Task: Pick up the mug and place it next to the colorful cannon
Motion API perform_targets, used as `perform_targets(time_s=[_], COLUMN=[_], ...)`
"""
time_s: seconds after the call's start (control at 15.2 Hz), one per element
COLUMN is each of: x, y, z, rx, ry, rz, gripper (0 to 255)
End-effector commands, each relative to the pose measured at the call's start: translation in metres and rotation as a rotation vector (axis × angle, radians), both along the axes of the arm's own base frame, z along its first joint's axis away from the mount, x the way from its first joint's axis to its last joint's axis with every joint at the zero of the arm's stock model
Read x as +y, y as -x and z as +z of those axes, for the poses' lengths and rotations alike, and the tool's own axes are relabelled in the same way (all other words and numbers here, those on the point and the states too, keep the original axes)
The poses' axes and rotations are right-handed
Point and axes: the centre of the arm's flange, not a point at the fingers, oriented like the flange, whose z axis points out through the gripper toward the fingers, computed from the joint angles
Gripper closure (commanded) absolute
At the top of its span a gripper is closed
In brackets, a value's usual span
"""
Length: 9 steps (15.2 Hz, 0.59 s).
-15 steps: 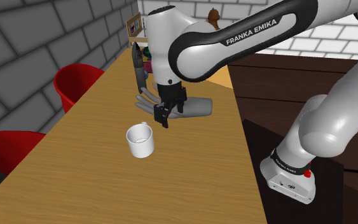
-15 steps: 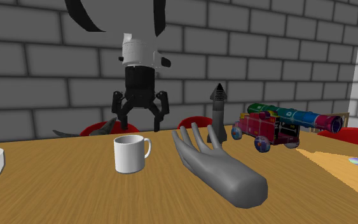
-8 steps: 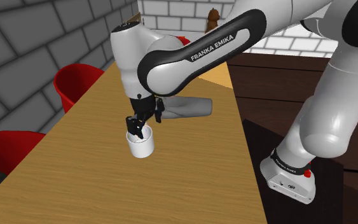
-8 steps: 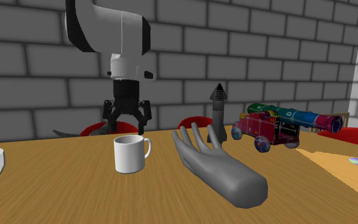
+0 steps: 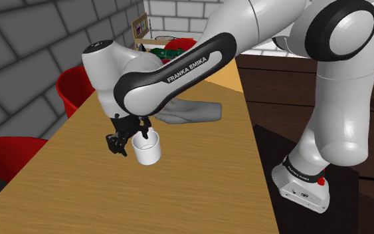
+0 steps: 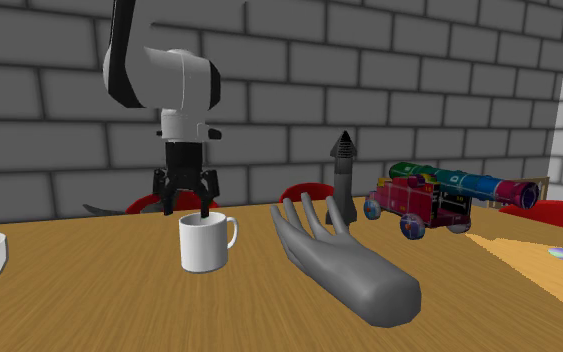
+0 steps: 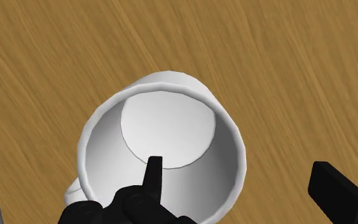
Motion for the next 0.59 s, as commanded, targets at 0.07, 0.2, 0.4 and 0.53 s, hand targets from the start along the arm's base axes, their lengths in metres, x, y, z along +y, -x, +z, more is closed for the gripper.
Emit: perform_targets(time_s=[0.07, 0.2, 0.4, 0.53], x=[0.002, 0.002, 0.002, 0.002], y=[0.000, 0.001, 0.001, 0.001], z=[-0.016, -0.026, -0.035, -0.035], rx=[-0.001, -0.001, -0.001, -0.001], ry=[0.000, 0.000, 0.000, 0.000], rz=[-0.001, -0.001, -0.001, -0.001], gripper=[0, 0, 0, 0])
